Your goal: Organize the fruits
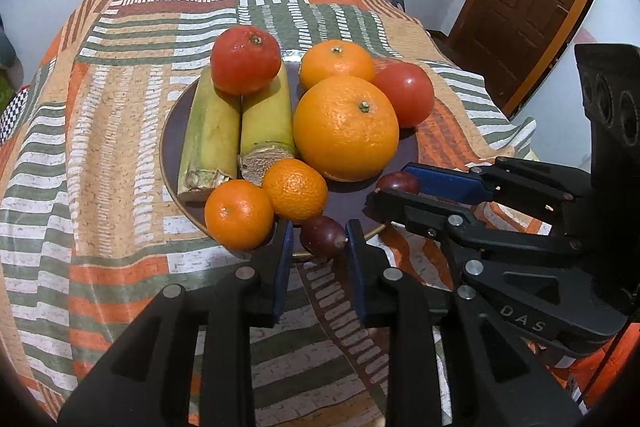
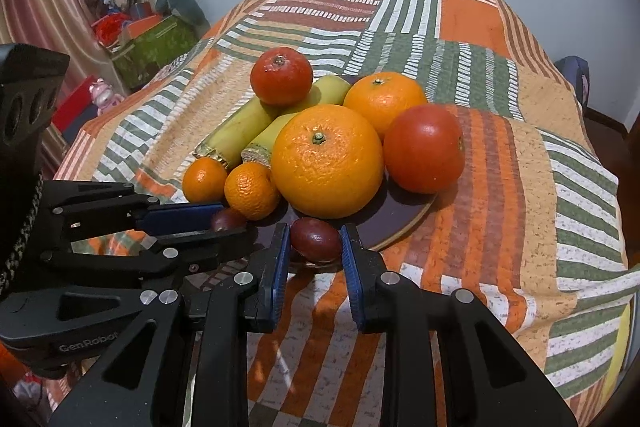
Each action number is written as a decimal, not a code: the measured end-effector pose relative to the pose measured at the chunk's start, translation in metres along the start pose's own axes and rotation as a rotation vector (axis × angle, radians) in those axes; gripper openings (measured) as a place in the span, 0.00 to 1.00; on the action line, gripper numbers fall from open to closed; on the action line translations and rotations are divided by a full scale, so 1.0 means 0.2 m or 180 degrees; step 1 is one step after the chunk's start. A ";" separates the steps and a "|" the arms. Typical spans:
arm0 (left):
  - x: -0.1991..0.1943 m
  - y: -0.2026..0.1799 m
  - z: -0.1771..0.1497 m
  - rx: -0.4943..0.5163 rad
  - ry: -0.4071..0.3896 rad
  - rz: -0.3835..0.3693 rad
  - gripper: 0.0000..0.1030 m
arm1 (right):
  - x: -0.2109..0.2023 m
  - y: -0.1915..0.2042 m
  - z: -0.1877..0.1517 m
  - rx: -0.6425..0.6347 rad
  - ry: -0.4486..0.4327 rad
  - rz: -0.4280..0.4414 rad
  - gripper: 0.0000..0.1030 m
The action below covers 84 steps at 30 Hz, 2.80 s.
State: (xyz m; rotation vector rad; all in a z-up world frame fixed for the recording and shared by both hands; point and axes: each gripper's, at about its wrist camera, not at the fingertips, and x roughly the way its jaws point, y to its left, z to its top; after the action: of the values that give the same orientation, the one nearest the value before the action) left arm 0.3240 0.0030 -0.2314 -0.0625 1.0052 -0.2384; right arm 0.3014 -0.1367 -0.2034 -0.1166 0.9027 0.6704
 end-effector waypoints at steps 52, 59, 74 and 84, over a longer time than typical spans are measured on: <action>-1.82 -0.47 -0.51 0.0194 -0.2556 0.0582 0.81 | -1.51 0.56 -0.20 -0.0181 -0.2342 -0.0621 0.89; -1.81 -0.49 -0.53 0.0200 -0.2557 0.0616 0.93 | -1.52 0.59 -0.25 -0.0188 -0.2418 -0.0805 1.00; -1.79 -0.49 -0.54 0.0145 -0.2529 0.0641 1.00 | -1.54 0.56 -0.28 -0.0064 -0.2398 -0.0756 1.00; -1.79 -0.48 -0.52 0.0093 -0.2517 0.0615 1.00 | -1.55 0.56 -0.27 -0.0061 -0.2402 -0.0752 1.00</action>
State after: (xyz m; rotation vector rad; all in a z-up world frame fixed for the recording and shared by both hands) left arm 0.0364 -0.0040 0.0237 -0.0276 0.2166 -0.0368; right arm 0.0646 -0.2199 0.0167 0.0176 0.1514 0.4447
